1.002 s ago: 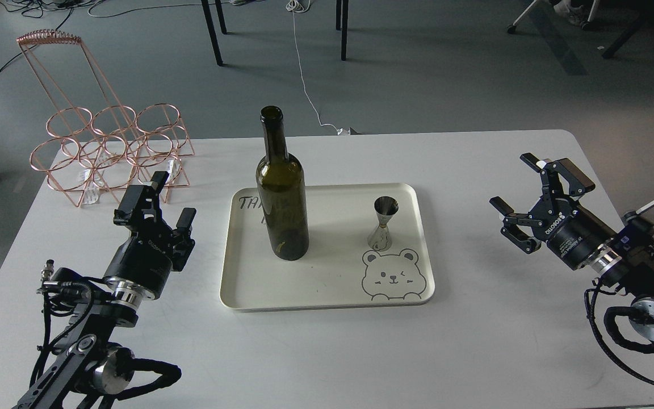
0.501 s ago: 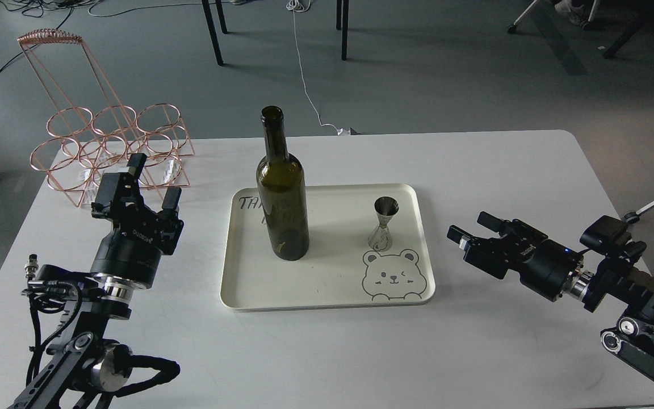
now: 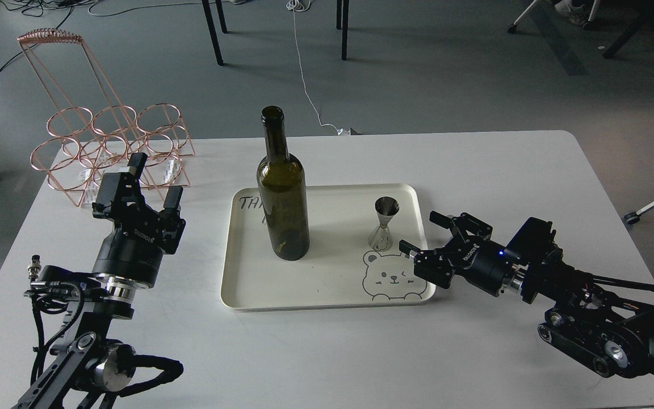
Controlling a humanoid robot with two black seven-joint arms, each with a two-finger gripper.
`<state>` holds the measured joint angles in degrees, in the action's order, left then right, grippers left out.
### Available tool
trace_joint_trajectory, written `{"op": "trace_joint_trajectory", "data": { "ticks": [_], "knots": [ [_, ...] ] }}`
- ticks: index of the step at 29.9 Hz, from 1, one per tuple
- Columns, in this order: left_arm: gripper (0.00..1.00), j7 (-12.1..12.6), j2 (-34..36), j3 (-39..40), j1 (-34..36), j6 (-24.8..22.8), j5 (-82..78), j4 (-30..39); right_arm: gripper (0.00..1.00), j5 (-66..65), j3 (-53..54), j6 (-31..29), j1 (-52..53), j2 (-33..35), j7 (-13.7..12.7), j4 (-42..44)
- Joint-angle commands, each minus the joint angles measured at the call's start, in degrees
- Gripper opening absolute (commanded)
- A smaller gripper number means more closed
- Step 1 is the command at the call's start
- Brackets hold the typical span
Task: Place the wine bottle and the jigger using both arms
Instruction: 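Lower the right gripper around the metal jigger and close it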
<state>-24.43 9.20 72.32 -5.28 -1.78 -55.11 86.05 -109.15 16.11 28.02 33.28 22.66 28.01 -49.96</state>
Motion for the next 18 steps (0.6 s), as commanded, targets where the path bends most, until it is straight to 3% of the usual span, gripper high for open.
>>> {"op": "trace_joint_trajectory", "data": {
  "ticks": [1,7,18],
  "knots": [
    [0.98,0.0,0.0,0.0,0.0,0.4,-0.1,0.6,0.95,0.0,-1.9,0.0,1.3,-3.9,0.0,4.2],
    [0.98,0.0,0.0,0.1,-0.1,0.4,-0.1,0.8,0.82,0.1,-2.1,0.0,3.4,-7.8,0.0,8.1],
    [0.98,0.0,-0.6,0.0,-0.1,0.4,-0.1,0.8,0.7,0.1,-2.0,0.0,4.6,-12.4,0.0,12.4]
  ]
}}
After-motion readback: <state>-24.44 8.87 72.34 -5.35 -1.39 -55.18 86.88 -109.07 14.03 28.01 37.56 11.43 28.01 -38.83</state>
